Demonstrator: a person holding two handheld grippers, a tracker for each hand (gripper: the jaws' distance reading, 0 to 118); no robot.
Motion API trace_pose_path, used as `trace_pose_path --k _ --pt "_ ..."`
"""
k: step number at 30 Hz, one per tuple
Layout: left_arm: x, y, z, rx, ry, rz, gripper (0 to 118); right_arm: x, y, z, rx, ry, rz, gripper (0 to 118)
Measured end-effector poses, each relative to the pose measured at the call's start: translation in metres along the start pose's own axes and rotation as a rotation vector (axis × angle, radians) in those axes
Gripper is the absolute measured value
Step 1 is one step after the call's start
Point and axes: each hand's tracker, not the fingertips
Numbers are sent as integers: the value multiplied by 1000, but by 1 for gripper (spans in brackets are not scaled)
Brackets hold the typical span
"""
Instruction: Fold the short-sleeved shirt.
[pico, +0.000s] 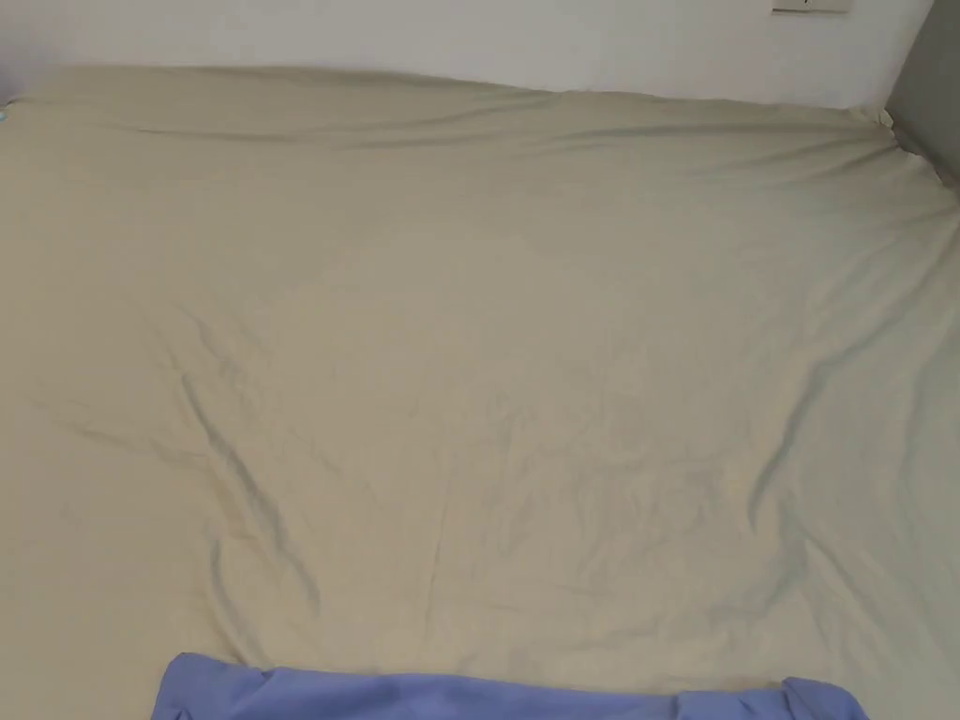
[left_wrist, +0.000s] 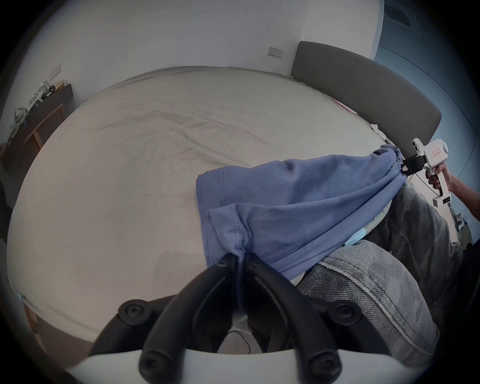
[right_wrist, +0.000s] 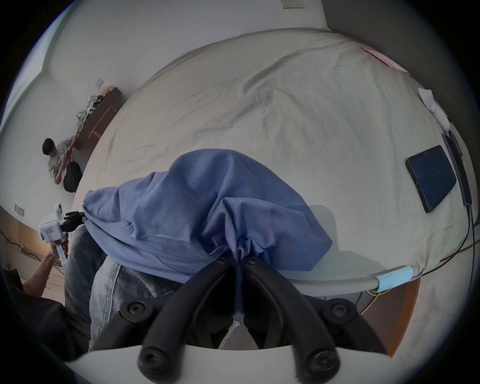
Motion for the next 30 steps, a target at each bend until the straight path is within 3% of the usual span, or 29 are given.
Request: trace_pose_path --k 2,4,5,7,9,12,14,17,19,21,23,25,27,30 --pt "-6 0 3 -12 20 41 33 -8 0 0 4 -13 15 9" --pt "-12 0 8 -19 76 84 86 -13 -1 1 14 -34 45 17" --pt "-16 0 11 -26 103 104 99 -16 -3 2 29 -61 80 26" --pt "-23 -3 26 42 43 146 101 -22 -6 4 73 -181 155 62" --pt "-19 4 42 93 26 207 105 -31 -9 14 150 -315 181 64" --pt "-15 16 62 174 12 299 106 -35 -10 42 269 -229 124 64" --pt "-18 20 72 226 -31 377 107 -42 -11 67 406 -282 110 64" --pt "-20 26 74 271 -3 465 110 -64 -15 106 648 -382 182 64" --pt "-22 26 67 296 50 510 111 -81 -17 125 727 -355 202 64" --pt "-24 28 54 230 -8 539 111 -95 -15 137 757 -282 190 64" --pt "-32 31 37 79 -90 531 111 -136 -5 142 775 -202 192 58" --pt "-37 30 18 7 -139 481 111 -152 -5 143 819 -186 207 34" --pt "-43 29 2 -51 -166 477 111 -167 -5 143 852 -179 225 2" --pt "-47 28 -11 -67 -217 513 113 -182 -6 147 896 -191 270 2"
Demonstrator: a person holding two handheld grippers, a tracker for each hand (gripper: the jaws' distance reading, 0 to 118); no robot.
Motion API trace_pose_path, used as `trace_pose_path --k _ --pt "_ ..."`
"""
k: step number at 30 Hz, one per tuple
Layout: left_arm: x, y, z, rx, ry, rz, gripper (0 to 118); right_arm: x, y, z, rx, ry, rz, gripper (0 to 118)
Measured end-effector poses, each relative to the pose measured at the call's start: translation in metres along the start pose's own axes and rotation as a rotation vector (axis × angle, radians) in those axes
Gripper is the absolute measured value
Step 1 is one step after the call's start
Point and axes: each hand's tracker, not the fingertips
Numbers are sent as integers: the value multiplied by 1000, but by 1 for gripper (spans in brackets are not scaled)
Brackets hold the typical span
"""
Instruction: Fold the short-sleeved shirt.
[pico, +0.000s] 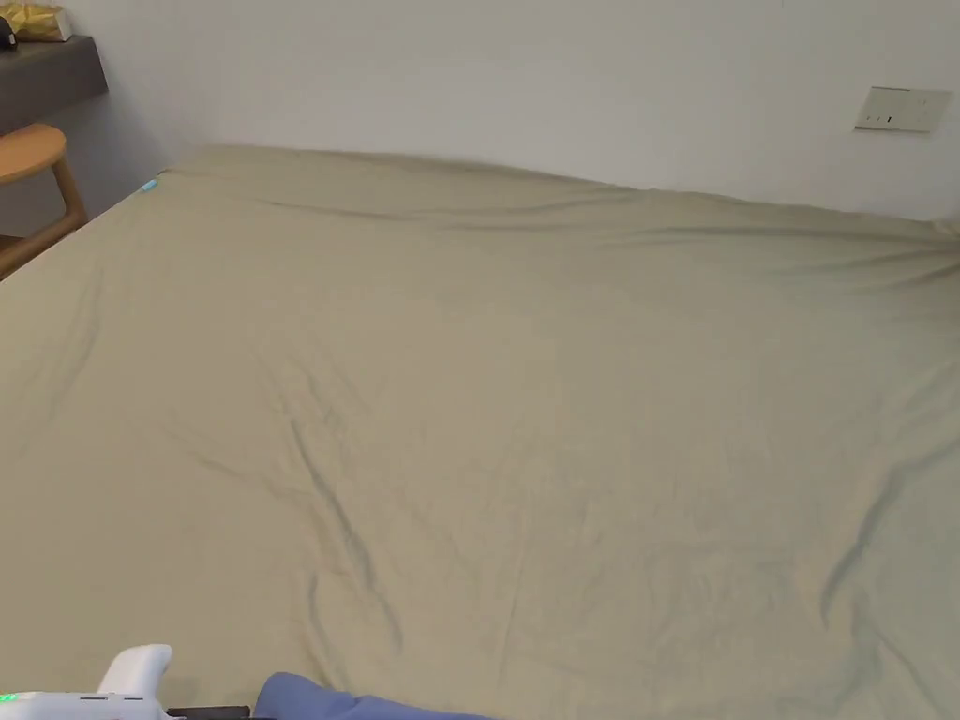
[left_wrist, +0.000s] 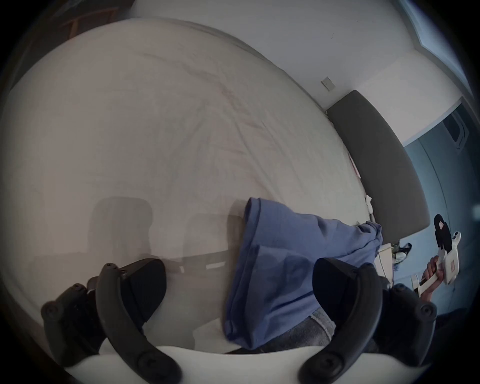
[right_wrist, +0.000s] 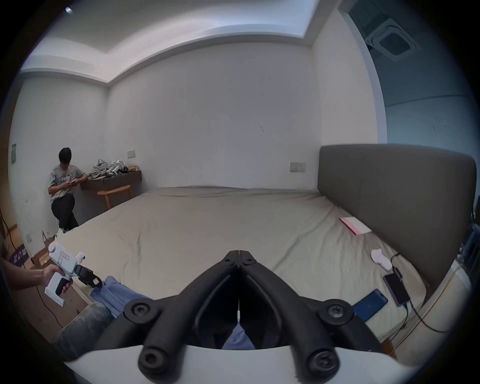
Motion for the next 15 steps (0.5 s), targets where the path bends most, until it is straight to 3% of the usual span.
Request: trace_pose_path --k 2,5,8,13,15 --pt "-15 8 -3 11 -89 -52 113 -7 5 2 14 -22 29 2" --pt "-25 14 -23 -69 -292 36 114 -9 12 7 9 -3 30 2" --pt "-30 25 -32 -48 -345 35 114 -8 15 9 -11 -13 22 2" --pt "-39 30 -46 -41 -587 255 114 -6 13 0 -75 -61 -23 2" --pt "-29 22 -69 -211 -670 341 114 -8 11 -6 -90 -57 -35 2"
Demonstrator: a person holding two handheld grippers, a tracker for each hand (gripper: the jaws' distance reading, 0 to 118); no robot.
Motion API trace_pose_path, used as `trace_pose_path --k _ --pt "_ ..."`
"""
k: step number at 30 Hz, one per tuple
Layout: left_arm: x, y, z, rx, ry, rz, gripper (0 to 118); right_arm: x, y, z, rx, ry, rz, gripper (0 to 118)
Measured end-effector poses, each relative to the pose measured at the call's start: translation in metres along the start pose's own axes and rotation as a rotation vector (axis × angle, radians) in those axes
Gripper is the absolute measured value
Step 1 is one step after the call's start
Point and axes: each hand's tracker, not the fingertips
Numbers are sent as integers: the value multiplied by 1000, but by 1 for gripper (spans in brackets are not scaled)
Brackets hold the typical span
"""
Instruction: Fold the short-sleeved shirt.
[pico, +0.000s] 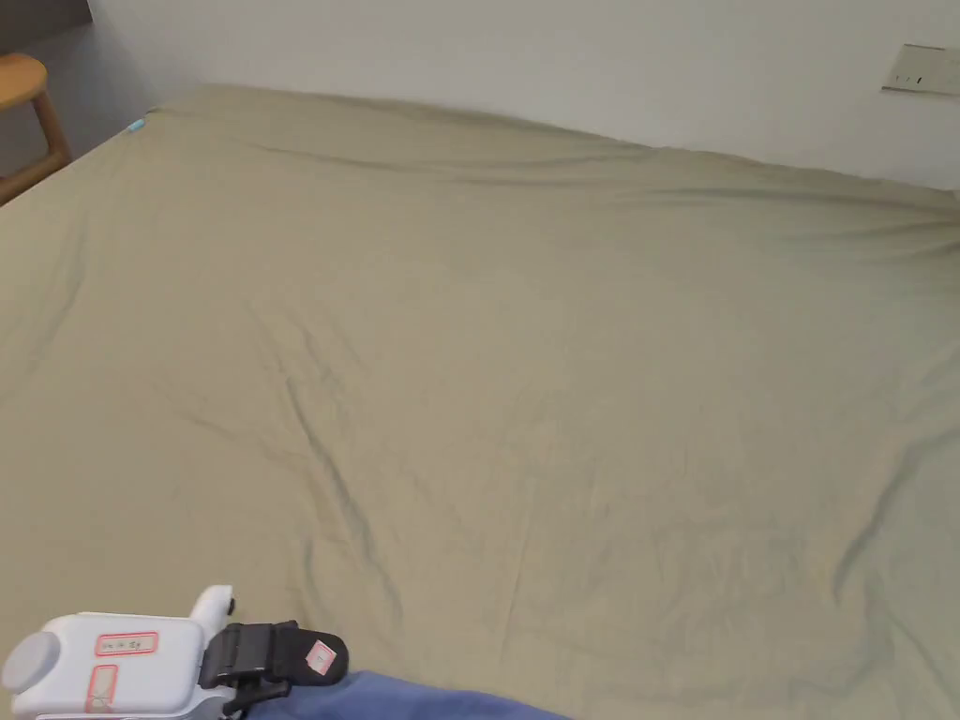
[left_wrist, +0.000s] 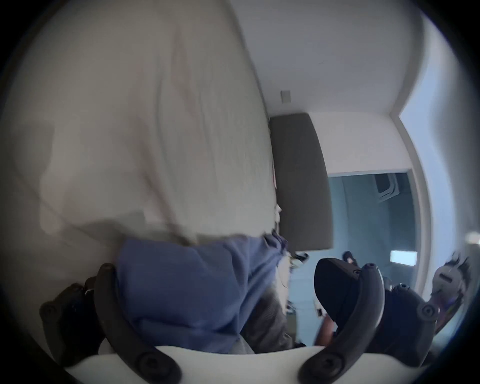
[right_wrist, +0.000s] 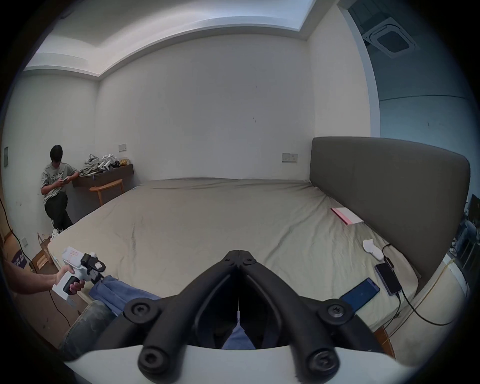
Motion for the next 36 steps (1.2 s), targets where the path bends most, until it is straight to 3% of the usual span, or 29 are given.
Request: trace_pose_path --k 4,8,9,10,11,12,14,15,17,18,26,30,36 --pt "11 2 -23 -58 139 -256 112 -6 -3 -13 -43 5 -21 2" --pt "14 7 -32 -98 112 -214 112 -15 -7 -24 -71 20 -33 2" --pt "13 7 -29 -95 113 -211 102 -18 -8 -26 -77 20 -29 2" --pt "12 7 -26 -76 145 -226 78 -21 -9 -28 -82 19 -22 2" --pt "10 6 -24 -40 243 -254 33 -23 -10 -30 -87 20 -17 2" --pt "5 7 -24 -11 409 -260 18 -26 -11 -32 -91 19 -14 2" --pt "-7 4 -14 13 167 -133 18 -29 -13 -35 -99 19 -16 2" --pt "-6 5 -12 31 278 -181 18 -30 -14 -37 -104 18 -18 2" --pt "-4 3 -12 32 261 -207 18 -30 -15 -38 -117 7 -13 2" --pt "0 4 -13 46 317 -240 18 21 -36 -10 -121 -2 -8 2" --pt "33 17 -9 72 508 -423 18 39 -31 -4 -91 -38 -43 2" --pt "40 28 -2 82 509 -415 18 43 -15 -5 -70 -75 55 2" --pt "46 40 26 127 576 -417 18 48 5 -7 -14 -66 89 2"
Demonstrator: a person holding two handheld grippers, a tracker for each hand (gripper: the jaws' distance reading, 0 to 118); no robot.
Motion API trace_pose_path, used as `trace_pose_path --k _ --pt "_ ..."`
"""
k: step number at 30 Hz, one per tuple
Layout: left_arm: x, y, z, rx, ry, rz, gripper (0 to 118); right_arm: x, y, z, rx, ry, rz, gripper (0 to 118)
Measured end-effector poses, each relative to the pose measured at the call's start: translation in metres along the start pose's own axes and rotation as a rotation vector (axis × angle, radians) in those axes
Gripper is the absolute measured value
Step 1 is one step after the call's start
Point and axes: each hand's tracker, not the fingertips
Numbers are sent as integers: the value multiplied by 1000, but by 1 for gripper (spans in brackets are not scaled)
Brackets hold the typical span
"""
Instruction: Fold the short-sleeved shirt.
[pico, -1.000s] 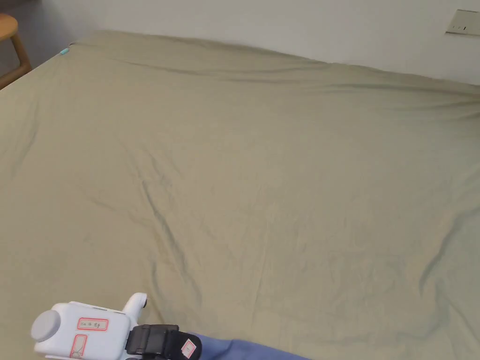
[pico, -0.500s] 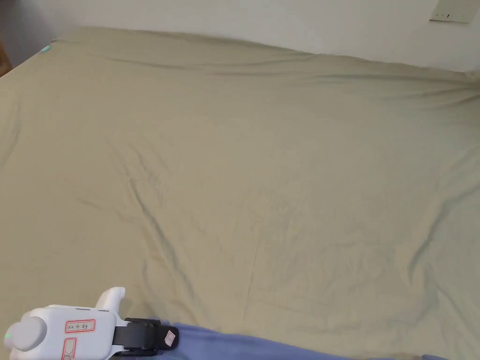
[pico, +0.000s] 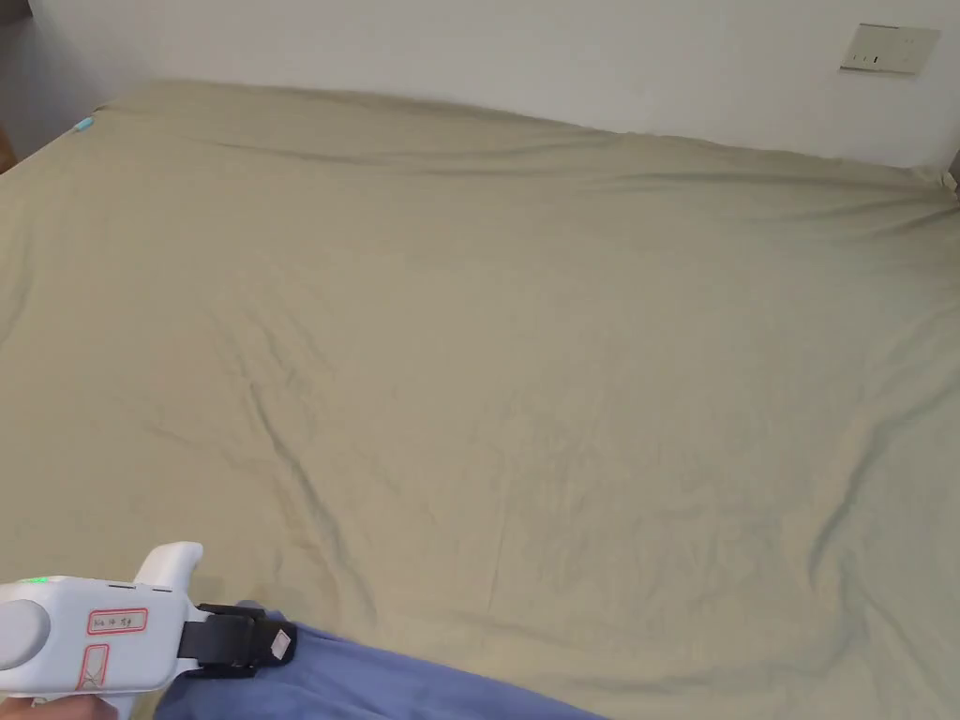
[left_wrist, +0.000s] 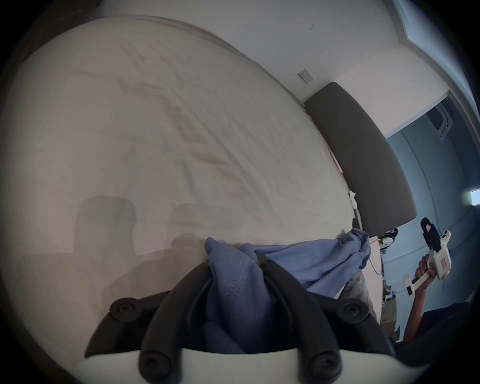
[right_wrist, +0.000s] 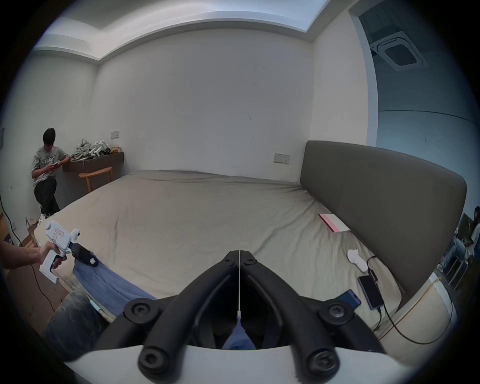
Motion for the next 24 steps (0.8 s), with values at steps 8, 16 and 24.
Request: trace_pose_path --k 8,16,24 --pt "-23 12 84 122 293 36 18 -11 8 -14 31 50 18 2" --pt "-9 3 175 95 509 121 18 -25 1 -23 47 121 8 2" --pt "74 29 148 -16 589 11 18 -28 2 -20 46 155 -1 2"
